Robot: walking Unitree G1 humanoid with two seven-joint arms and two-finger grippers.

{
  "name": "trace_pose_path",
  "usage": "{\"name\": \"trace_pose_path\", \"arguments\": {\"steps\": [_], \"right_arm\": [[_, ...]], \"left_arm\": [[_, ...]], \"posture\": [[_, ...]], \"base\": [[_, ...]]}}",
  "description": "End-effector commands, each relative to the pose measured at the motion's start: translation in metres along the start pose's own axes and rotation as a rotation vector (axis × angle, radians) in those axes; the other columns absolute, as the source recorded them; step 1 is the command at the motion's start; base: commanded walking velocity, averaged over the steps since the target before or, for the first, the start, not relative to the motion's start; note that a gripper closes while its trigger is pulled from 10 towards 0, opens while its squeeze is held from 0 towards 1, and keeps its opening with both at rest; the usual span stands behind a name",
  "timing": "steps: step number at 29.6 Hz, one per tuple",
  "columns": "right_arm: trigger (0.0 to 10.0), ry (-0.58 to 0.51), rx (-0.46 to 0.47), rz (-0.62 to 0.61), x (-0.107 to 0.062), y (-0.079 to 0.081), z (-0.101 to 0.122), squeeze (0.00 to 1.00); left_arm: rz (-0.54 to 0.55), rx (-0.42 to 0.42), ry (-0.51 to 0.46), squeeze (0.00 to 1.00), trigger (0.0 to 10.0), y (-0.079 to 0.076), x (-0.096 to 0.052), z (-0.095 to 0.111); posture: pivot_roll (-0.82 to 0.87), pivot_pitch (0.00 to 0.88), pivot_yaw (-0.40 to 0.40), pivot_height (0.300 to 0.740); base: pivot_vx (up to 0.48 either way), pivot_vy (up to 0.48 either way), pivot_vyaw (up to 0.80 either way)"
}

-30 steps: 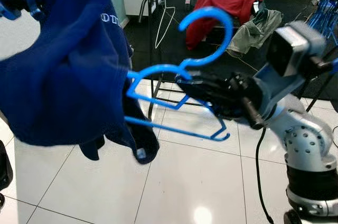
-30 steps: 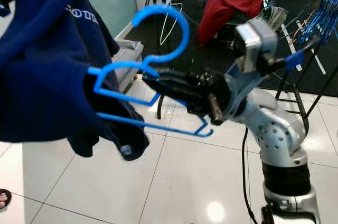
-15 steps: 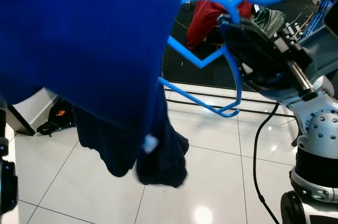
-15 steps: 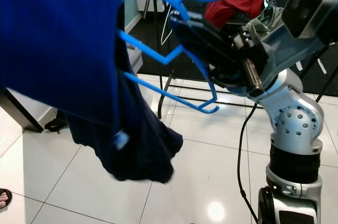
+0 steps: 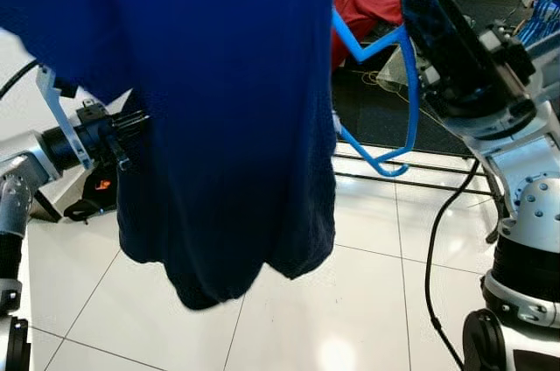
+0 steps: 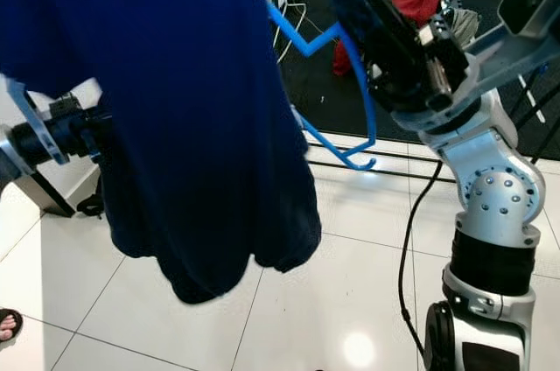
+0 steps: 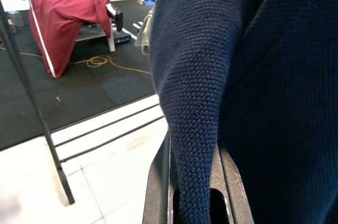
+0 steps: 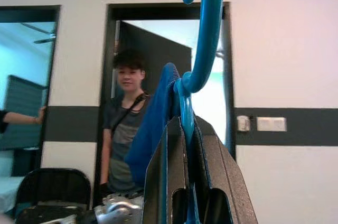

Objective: Hang hanger

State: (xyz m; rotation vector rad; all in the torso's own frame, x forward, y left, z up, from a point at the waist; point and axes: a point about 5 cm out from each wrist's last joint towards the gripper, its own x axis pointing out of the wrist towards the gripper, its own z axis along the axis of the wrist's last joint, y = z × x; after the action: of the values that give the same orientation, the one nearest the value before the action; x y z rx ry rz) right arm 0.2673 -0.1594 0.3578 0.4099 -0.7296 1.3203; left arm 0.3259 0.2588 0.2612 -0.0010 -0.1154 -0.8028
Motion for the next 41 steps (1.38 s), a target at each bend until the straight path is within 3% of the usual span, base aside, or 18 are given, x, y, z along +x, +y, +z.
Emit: {"name": "trace_pose_path", "arguments": {"steps": [1, 2, 7, 8, 9, 11, 12, 22, 28, 29, 31, 32, 33, 34, 35, 38, 40, 41], "right_arm": [[10.0, -0.042, -0.051, -0.005, 0.002, -0.001, 0.01, 0.0], [10.0, -0.014, -0.055, -0.023, 0.001, -0.004, 0.009, 0.0], [10.0, 0.034, -0.054, -0.026, 0.001, -0.004, 0.003, 0.0], [10.0, 0.064, -0.054, -0.032, 0.001, -0.004, -0.003, 0.0], [10.0, 0.101, -0.058, -0.038, 0.001, -0.004, -0.01, 0.0], [10.0, 0.125, -0.06, -0.042, 0.001, -0.003, -0.015, 0.0], [10.0, 0.133, -0.053, -0.042, 0.001, -0.003, -0.019, 0.0], [10.0, 0.073, -0.027, -0.035, 0.001, -0.003, -0.016, 0.0], [10.0, 0.014, -0.017, -0.029, 0.002, -0.004, -0.009, 0.0], [10.0, 0.01, -0.022, -0.032, 0.002, -0.005, -0.008, 0.0], [10.0, 0.01, -0.022, -0.032, 0.002, -0.005, -0.008, 0.0], [10.0, 0.009, -0.025, -0.034, 0.002, -0.006, -0.007, 0.0], [10.0, 0.018, -0.037, -0.056, 0.001, -0.008, -0.007, 0.0], [10.0, 0.032, -0.055, -0.089, -0.001, -0.011, -0.008, 0.0], [10.0, 0.032, -0.055, -0.089, -0.001, -0.011, -0.008, 0.0], [10.0, 0.087, -0.113, -0.216, -0.007, -0.026, -0.015, 0.0], [10.0, 0.087, -0.113, -0.216, -0.007, -0.026, -0.015, 0.0], [10.0, 0.1, -0.124, -0.257, -0.01, -0.031, -0.02, 0.0]], "left_arm": [[0.005, 0.011, 0.049, 0.0, 0.0, -0.003, -0.001, -0.01], [0.03, 0.074, 0.142, 0.0, 0.0, -0.003, -0.005, -0.021], [0.027, 0.111, 0.165, 0.0, 0.2, -0.004, -0.008, -0.022], [0.03, 0.135, 0.129, 0.0, 10.0, -0.004, -0.01, -0.015], [0.036, 0.138, 0.077, 0.15, 10.0, -0.004, -0.012, -0.005], [0.04, 0.138, 0.041, 0.15, 10.0, -0.003, -0.013, 0.002], [0.023, 0.135, 0.013, 1.0, 10.0, -0.005, -0.015, 0.008], [-0.181, 0.123, 0.047, 1.0, 10.0, -0.025, -0.037, 0.013], [-0.261, 0.08, 0.216, 1.0, 10.0, -0.037, -0.058, -0.01], [-0.226, 0.124, 0.385, 1.0, 10.0, -0.035, -0.069, -0.027], [-0.226, 0.124, 0.385, 1.0, 10.0, -0.035, -0.069, -0.027], [-0.208, 0.161, 0.506, 1.0, 10.0, -0.033, -0.078, -0.039], [-0.039, 0.229, 0.567, 1.0, 10.0, -0.017, -0.088, -0.039], [0.094, 0.262, 0.551, 0.0, 10.0, -0.006, -0.093, -0.033], [0.094, 0.262, 0.551, 0.0, 10.0, -0.006, -0.093, -0.033], [0.178, 0.224, 0.211, 0.0, 10.0, -0.017, -0.085, -0.002], [0.178, 0.224, 0.211, 0.0, 10.0, -0.017, -0.085, -0.002], [0.184, 0.173, 0.06, 0.0, 10.0, -0.029, -0.076, 0.007]], "posture": [[-0.01, 0.069, 0.043, 0.74], [-0.01, 0.069, 0.042, 0.74], [-0.01, 0.069, 0.043, 0.74], [-0.01, 0.069, 0.043, 0.74], [-0.01, 0.069, 0.04, 0.74], [-0.01, 0.069, 0.039, 0.74], [-0.01, 0.069, 0.04, 0.74], [-0.01, 0.063, 0.042, 0.74], [0.0, 0.06, 0.04, 0.74], [0.0, 0.06, 0.04, 0.74], [0.0, 0.06, 0.04, 0.74], [0.0, 0.062, 0.036, 0.74], [-0.01, 0.069, 0.042, 0.74], [-0.01, 0.07, 0.043, 0.74], [-0.01, 0.07, 0.043, 0.74], [-0.01, 0.082, 0.048, 0.74], [-0.01, 0.082, 0.048, 0.74], [0.0, 0.085, 0.044, 0.74]], "base": [[0.0, 0.0, 0.0], [0.0, 0.0, 0.0], [0.0, 0.0, 0.0], [0.0, 0.0, 0.0], [0.0, 0.0, 0.0], [0.0, 0.0, 0.0], [0.0, 0.0, 0.0], [0.0, 0.0, 0.0], [0.0, 0.0, 0.0], [0.0, 0.0, 0.0], [0.0, 0.0, 0.0], [0.0, 0.0, 0.0], [0.0, 0.0, 0.0], [0.0, 0.0, 0.0], [0.0, 0.0, 0.0], [0.0, 0.0, 0.0], [0.0, 0.0, 0.0], [0.0, 0.0, 0.0]]}}
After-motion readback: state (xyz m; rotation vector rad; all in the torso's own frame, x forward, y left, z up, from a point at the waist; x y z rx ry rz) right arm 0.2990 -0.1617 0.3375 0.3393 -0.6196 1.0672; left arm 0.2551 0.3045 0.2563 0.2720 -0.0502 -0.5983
